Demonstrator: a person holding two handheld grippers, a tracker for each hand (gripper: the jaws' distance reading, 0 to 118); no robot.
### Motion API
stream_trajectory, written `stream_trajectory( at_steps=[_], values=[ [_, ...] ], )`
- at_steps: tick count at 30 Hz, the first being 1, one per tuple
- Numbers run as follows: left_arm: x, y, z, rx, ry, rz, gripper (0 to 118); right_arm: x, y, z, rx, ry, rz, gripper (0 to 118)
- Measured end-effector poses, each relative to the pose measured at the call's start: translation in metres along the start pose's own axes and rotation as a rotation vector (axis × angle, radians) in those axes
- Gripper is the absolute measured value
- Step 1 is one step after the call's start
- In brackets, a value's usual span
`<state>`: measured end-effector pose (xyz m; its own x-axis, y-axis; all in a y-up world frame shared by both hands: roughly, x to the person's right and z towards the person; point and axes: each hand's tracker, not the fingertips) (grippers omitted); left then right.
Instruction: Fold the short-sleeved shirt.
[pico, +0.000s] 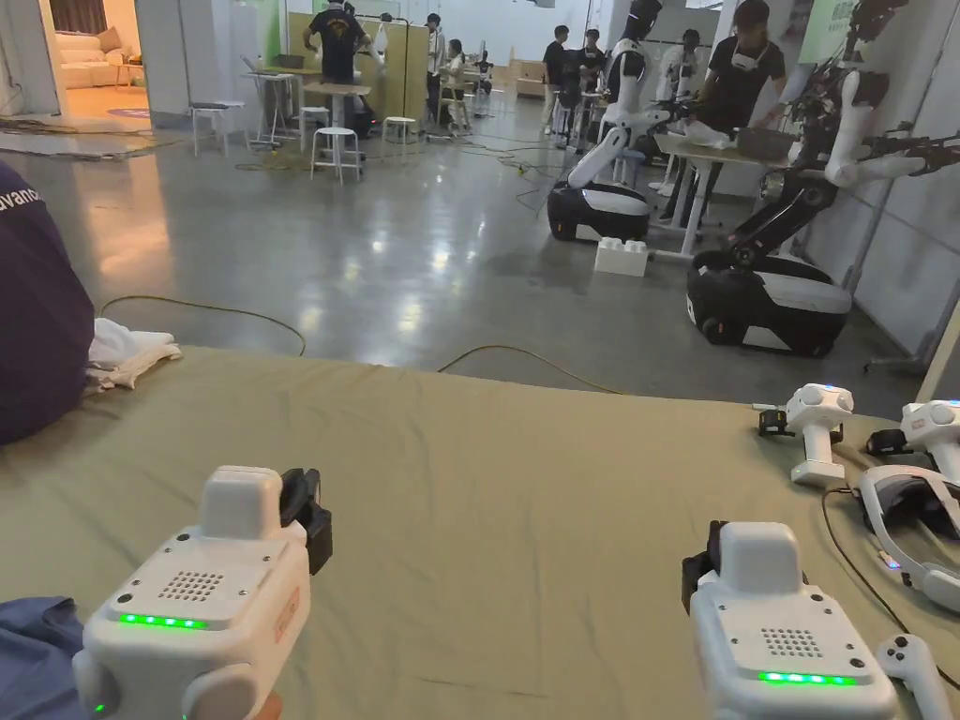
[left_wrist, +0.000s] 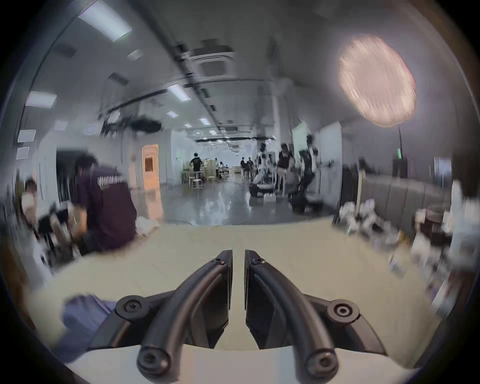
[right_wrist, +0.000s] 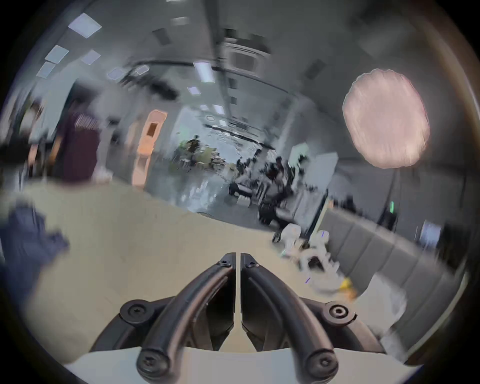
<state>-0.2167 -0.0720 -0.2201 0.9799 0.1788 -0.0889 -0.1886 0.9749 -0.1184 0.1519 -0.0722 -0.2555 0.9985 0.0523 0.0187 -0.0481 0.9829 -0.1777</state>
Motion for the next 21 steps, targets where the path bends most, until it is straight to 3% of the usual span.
stream_trajectory(
  at_steps=[3,5,15,21],
  values=[
    [-0.004,0.002,-0.002,0.017,0.013,0.096,11,0.008,-0.004,0.002,0.037,-0.016,-0.144,4],
    [-0.003,0.005,-0.004,0.011,0.024,0.082,11,0.01,-0.007,0.003,0.046,-0.057,-0.166,4],
    [-0.016,0.014,-0.001,-0.097,0.089,-0.16,11,0.002,-0.004,0.002,0.019,0.004,0.004,4],
    [-0.079,0.009,0.013,-0.333,0.129,-0.089,11,-0.013,-0.006,0.005,-0.004,0.055,0.034,4]
  ],
)
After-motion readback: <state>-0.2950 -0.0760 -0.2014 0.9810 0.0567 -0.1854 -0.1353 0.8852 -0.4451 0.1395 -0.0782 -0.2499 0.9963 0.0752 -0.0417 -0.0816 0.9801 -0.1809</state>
